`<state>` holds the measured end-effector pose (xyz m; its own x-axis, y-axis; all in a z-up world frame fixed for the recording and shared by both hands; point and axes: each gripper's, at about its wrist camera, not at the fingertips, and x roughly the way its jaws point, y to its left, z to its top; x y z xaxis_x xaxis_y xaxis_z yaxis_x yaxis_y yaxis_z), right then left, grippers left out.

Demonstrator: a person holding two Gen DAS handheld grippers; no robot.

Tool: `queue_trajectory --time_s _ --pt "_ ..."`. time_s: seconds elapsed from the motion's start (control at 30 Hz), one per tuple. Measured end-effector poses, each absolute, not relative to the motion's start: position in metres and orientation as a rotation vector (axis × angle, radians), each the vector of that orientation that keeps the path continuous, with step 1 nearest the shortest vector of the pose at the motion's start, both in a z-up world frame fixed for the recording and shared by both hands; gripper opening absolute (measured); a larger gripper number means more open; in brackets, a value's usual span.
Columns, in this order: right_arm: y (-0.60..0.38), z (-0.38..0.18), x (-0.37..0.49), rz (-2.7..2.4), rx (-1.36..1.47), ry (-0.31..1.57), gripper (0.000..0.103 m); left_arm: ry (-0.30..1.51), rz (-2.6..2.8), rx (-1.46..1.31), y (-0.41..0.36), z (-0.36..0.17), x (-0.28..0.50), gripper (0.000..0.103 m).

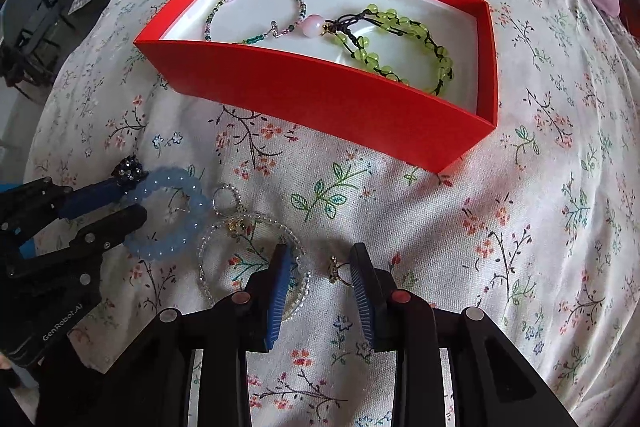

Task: Organize jewelry
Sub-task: 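Grasp the light-blue bead bracelet with left tool while right tool grasps clear crystal bracelet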

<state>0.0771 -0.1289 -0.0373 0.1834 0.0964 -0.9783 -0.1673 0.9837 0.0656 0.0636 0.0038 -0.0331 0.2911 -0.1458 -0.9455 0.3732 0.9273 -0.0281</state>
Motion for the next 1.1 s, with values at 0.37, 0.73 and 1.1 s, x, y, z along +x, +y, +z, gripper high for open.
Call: queue_trajectory --time_s 0.37,0.73,1.1 --pt "-0.117 -0.024 0.071 0.184 -0.135 1.315 0.030 1.227 -0.347 0.216 0.003 -0.033 0.063 0.032" --pt "-0.121 -0.027 0.074 0.242 0.015 1.364 0.022 1.226 -0.347 0.215 0.005 -0.033 0.063 0.032" --pt "-0.123 -0.042 0.079 0.200 -0.043 1.370 0.009 1.224 -0.344 0.227 0.003 -0.032 0.061 0.032"
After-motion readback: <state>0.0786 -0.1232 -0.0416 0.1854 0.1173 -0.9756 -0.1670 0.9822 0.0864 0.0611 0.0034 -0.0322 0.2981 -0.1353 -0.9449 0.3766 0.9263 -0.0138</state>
